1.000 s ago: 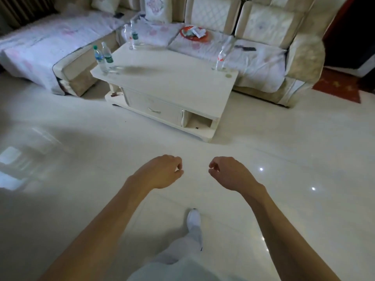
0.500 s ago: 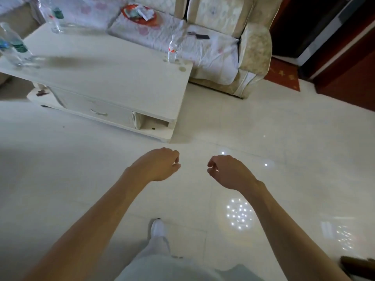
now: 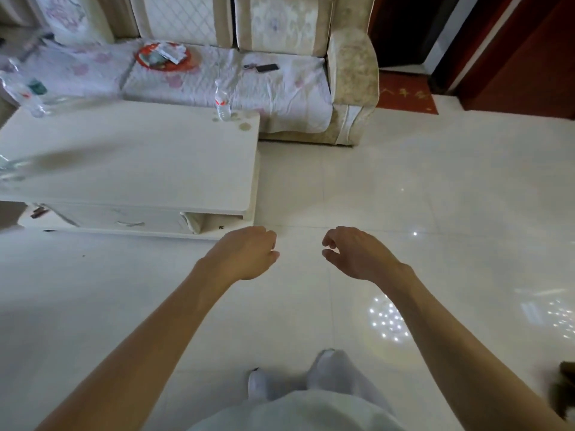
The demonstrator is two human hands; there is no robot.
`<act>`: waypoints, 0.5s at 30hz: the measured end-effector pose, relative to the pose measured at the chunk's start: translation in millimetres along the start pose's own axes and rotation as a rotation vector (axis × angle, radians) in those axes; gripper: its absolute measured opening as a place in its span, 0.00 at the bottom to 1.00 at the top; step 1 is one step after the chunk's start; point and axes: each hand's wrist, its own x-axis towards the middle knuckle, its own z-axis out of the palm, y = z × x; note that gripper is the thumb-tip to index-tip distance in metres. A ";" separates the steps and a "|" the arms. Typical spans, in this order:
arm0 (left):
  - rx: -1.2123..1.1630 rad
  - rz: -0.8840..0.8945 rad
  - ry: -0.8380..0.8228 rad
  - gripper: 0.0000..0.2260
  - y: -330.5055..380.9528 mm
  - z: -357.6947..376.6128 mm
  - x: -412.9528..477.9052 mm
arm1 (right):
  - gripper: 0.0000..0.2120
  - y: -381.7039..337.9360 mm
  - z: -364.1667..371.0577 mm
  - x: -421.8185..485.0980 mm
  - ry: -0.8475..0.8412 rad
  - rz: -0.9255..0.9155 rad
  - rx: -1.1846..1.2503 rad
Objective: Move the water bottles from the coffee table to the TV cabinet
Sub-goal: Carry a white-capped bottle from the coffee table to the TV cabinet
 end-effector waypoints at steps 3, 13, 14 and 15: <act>0.038 -0.016 0.022 0.16 15.7 -11.3 28.5 | 0.14 23.1 -10.3 19.2 0.008 -0.014 0.019; 0.040 -0.143 0.083 0.15 69.7 -85.5 140.9 | 0.15 115.0 -98.6 104.4 0.102 -0.204 0.004; 0.035 -0.159 0.094 0.15 73.8 -92.4 151.0 | 0.15 123.8 -107.0 112.8 0.106 -0.219 0.003; 0.027 -0.176 0.106 0.15 77.5 -98.4 160.3 | 0.15 131.8 -114.2 121.6 0.109 -0.234 0.001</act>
